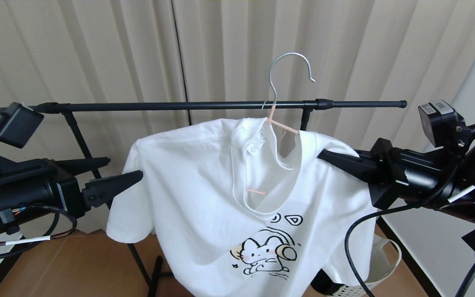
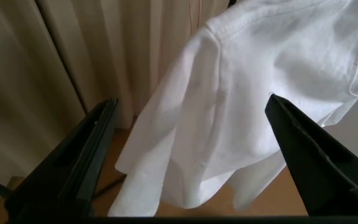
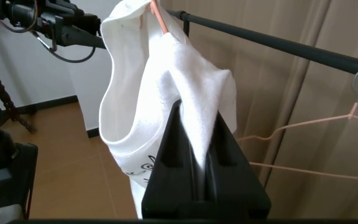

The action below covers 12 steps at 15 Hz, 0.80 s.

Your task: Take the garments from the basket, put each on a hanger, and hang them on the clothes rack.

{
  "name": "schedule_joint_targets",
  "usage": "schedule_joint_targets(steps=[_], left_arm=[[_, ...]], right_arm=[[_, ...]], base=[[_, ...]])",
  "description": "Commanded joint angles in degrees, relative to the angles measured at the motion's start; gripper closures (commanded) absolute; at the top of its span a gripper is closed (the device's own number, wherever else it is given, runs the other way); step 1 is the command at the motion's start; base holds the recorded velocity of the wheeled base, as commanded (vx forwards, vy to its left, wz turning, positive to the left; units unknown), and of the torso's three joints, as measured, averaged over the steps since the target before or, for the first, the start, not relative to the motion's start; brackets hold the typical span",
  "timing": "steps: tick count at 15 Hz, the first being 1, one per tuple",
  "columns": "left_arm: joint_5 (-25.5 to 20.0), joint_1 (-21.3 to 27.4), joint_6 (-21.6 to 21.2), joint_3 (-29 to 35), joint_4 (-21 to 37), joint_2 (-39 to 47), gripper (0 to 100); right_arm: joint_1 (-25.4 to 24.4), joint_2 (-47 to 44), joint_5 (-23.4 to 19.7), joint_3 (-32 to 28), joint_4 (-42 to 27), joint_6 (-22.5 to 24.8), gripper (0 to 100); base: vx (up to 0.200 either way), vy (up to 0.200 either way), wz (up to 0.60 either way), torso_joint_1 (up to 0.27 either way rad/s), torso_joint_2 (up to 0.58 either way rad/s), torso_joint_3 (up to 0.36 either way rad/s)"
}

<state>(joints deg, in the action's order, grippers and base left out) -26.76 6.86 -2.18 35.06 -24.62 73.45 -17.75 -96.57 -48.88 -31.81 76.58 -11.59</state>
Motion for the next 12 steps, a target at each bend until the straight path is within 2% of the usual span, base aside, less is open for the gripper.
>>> schedule_joint_targets(steps=[1,4,9,10,12], left_arm=[[-0.05,-0.45,-0.10,-0.78,-0.07,2.58,0],[-0.14,-0.45,-0.10,-1.40,-0.16,3.90,0],[0.13,-0.62,0.34,-1.40,-1.48,8.11,0],[0.22,-0.71,0.42,-1.49,-2.01,8.38,100],[0.30,-0.62,0.69,-1.66,-2.18,8.11,100]], right_arm=[[1.31,0.60,-0.95,0.34,-0.03,-0.10,100],[2.54,1.30,-2.88,0.43,-0.03,-0.10,100],[2.81,1.48,-3.15,0.43,-0.03,-0.10,100],[2.81,1.39,-3.15,0.52,-0.03,-0.10,100],[2.81,1.30,-3.15,0.43,-0.03,-0.10,100]], base=[[0.000,0.000,0.00,0.000,0.00,0.000],[0.000,0.000,0.00,0.000,0.00,0.000],[0.000,0.000,0.00,0.000,0.00,0.000],[0.000,0.000,0.00,0.000,0.00,0.000],[0.000,0.000,0.00,0.000,0.00,0.000]])
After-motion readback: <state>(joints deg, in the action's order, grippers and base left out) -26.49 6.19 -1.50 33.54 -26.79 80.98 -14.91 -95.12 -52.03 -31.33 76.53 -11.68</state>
